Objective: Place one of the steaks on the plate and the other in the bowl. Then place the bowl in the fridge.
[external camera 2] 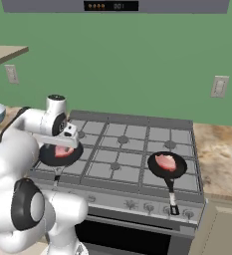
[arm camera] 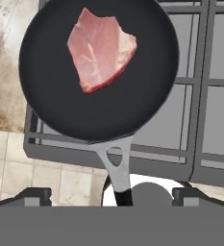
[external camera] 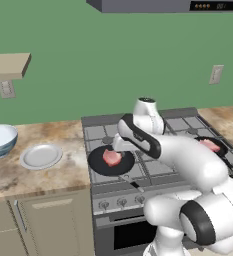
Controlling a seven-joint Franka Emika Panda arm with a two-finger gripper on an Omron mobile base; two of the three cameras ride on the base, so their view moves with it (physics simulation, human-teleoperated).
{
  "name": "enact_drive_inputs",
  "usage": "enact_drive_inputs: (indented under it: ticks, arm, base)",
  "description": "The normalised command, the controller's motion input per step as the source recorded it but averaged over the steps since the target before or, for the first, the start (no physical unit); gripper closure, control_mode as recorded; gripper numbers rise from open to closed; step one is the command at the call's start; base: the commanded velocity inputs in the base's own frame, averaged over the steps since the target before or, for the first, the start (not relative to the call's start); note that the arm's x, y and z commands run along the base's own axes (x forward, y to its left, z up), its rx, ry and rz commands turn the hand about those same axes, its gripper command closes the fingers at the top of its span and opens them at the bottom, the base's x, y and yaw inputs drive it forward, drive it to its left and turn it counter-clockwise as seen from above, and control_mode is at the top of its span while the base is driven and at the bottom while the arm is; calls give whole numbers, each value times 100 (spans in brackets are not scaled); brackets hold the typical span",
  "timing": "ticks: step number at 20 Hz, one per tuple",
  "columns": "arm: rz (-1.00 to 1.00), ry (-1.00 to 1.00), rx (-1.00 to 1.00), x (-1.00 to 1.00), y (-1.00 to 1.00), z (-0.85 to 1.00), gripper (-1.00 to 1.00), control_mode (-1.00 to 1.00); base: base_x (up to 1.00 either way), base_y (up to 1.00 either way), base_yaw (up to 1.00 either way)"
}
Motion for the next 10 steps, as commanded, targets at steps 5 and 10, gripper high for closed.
enact_drive_inputs:
  ticks: [5,10]
  arm:
    - [0,1,0,31,0,-20,-100,-100]
    - [0,1,0,32,0,-19,-100,-100]
  base:
    - [0,0,0]
    - [0,0,0]
